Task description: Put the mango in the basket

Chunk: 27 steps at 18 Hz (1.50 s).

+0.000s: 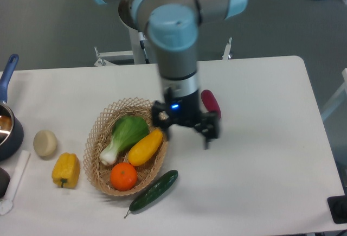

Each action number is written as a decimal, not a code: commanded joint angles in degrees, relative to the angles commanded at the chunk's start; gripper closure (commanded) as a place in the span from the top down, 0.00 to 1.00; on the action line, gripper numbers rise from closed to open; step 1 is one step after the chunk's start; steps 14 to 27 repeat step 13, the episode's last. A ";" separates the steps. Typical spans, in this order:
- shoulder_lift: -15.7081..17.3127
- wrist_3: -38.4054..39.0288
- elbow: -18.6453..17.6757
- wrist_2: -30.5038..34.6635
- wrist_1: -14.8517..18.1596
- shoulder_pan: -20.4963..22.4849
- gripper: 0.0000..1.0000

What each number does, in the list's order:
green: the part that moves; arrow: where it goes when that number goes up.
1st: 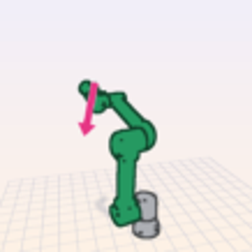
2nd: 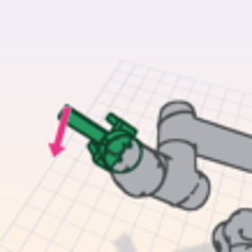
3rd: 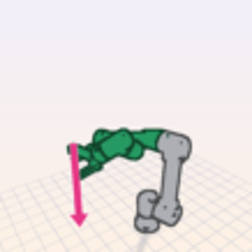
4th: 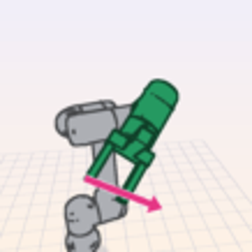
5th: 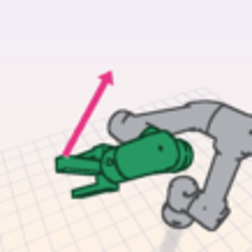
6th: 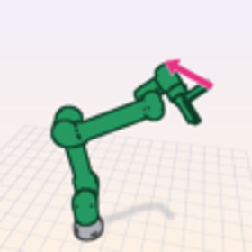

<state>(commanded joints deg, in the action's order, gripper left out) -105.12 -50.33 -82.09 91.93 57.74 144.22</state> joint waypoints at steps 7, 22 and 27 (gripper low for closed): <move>3.77 -21.19 -1.49 3.96 3.69 7.82 1.00; 8.43 -27.01 -5.18 3.17 4.66 12.22 1.00; 8.43 -27.01 -5.18 3.17 4.66 12.22 1.00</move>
